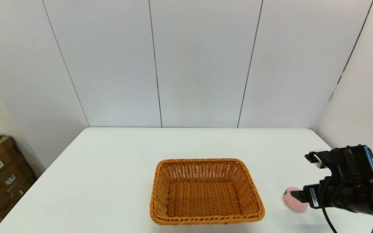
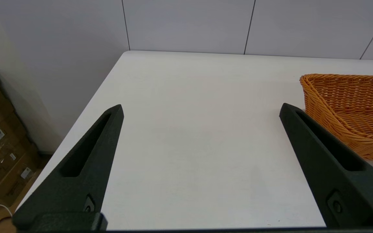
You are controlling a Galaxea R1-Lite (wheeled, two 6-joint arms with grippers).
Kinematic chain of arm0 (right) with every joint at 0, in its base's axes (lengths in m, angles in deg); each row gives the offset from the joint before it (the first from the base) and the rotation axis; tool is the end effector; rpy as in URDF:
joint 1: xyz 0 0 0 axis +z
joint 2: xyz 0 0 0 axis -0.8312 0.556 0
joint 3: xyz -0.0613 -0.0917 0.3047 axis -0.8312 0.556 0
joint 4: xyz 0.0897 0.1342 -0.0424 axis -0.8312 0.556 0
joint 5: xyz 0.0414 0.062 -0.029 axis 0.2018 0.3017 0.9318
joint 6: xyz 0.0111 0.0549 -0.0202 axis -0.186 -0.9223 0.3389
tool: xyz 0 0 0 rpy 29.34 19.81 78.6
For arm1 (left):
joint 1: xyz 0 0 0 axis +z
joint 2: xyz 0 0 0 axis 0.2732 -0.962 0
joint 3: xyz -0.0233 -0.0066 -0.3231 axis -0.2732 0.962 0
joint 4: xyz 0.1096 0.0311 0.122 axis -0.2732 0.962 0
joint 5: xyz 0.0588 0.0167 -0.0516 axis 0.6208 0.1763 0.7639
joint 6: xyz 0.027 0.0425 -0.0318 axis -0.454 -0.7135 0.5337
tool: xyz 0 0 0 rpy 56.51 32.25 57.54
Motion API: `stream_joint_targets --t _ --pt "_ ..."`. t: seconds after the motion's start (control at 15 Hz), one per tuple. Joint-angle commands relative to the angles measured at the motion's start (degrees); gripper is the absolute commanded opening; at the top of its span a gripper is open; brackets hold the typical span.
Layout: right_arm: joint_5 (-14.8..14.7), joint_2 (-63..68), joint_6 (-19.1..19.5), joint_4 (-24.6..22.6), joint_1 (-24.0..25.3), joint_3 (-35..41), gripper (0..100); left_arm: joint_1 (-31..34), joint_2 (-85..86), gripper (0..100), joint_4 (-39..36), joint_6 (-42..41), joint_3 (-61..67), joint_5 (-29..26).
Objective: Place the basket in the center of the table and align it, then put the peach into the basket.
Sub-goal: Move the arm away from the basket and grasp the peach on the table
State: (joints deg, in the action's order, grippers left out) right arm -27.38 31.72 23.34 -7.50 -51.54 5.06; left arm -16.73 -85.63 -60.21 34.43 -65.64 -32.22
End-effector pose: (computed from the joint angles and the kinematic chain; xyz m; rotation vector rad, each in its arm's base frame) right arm 0.2584 0.0146 0.0791 -0.1168 0.8790 -0.0130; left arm -0.0357 0.0026 0.0753 -0.0582 -0.0009 0.0197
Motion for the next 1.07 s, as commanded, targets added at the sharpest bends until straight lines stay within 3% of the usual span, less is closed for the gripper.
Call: stream_joint_targets --t 0.07,0.4,0.47,1.07 --pt "-0.12 6.47 -0.72 -2.23 1.38 -0.31 100 0.00 0.01 100 -0.05 0.19 0.00 0.02" --pt "-0.20 6.29 -0.63 -1.96 1.47 0.22 100 0.00 0.01 100 0.04 0.28 0.00 0.02" --pt "-0.20 6.38 -0.63 -1.96 1.47 0.22 0 0.00 0.01 100 -0.05 0.54 0.00 0.02" --pt "-0.12 6.64 -0.72 -1.96 1.65 1.01 0 0.00 0.01 100 -0.05 0.63 0.00 0.02"
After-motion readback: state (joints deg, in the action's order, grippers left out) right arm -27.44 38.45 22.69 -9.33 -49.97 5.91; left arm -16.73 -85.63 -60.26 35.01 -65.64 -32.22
